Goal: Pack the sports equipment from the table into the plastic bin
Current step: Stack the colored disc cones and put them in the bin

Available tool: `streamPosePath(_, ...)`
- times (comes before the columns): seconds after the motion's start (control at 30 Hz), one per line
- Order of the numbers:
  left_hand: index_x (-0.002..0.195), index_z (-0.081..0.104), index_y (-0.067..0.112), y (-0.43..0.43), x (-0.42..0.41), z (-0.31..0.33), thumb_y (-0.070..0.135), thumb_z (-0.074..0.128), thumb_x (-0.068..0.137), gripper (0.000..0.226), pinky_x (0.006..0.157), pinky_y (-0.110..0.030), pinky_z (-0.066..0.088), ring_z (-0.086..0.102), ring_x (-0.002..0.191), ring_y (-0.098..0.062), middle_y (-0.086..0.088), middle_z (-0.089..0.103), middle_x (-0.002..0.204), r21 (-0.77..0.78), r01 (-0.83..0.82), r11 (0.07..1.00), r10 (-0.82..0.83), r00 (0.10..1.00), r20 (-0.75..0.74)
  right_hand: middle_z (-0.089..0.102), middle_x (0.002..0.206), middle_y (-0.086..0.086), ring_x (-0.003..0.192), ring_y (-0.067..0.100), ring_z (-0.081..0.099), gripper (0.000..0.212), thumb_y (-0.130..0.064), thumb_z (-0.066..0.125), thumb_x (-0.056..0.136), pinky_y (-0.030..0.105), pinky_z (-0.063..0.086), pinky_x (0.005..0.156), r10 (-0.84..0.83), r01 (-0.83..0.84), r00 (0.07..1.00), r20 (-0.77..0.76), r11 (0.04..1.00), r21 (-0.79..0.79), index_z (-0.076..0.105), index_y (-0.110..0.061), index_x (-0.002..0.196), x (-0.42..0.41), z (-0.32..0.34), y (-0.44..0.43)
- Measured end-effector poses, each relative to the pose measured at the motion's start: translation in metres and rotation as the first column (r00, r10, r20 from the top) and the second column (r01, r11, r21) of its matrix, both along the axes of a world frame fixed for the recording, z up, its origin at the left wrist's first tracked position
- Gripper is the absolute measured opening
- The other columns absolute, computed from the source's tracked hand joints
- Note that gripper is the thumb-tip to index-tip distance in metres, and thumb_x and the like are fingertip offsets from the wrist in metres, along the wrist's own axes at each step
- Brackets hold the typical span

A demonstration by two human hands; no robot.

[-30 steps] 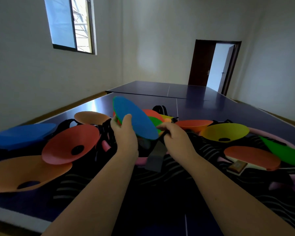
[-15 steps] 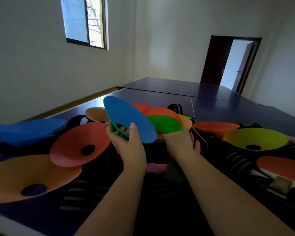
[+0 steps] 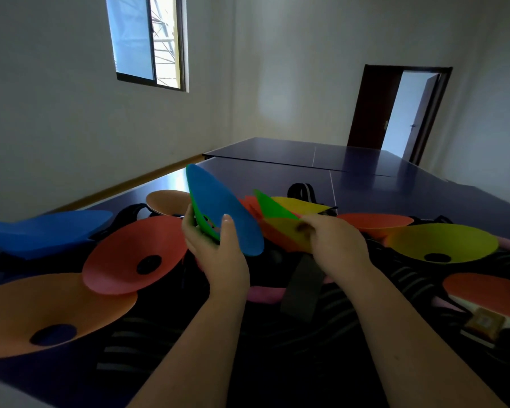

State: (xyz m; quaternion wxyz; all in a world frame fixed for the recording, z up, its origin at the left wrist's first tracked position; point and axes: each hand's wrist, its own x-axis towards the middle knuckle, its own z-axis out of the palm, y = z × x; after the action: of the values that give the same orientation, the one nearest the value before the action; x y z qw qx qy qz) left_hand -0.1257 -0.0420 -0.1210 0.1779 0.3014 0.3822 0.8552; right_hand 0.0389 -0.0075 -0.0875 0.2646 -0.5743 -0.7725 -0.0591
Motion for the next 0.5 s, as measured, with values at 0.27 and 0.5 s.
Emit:
streamPosePath(0.27,0.138,0.046,0.03,0.0,0.002,-0.004,0.043,0.06,0.078,0.063,0.106,-0.047,0.046,0.055,0.121,-0.015,-0.001,0.052,0.135,-0.097,0.079,0.992,-0.086,0.994,-0.066,0.068,0.102,0.002,0.088,0.026,0.062,0.028,-0.013,0.047,0.098,0.041,0.052,0.075,0.06,-0.048,0.996,-0.064,0.984,0.172,0.064,-0.027,0.115,0.002,0.027,-0.016)
streamPosePath(0.5,0.141,0.041,0.028,0.001,0.011,-0.001,0.047,0.066,0.089,0.061,0.101,-0.048,0.051,0.061,0.114,-0.018,-0.005,0.06,0.129,-0.128,0.431,0.893,-0.407,0.896,0.179,0.065,0.091,-0.004,0.077,0.02,0.058,0.032,-0.008,0.057,0.088,0.033,0.041,0.058,0.179,-0.203,0.978,0.108,0.934,0.293,0.065,-0.031,0.109,-0.018,0.023,-0.025)
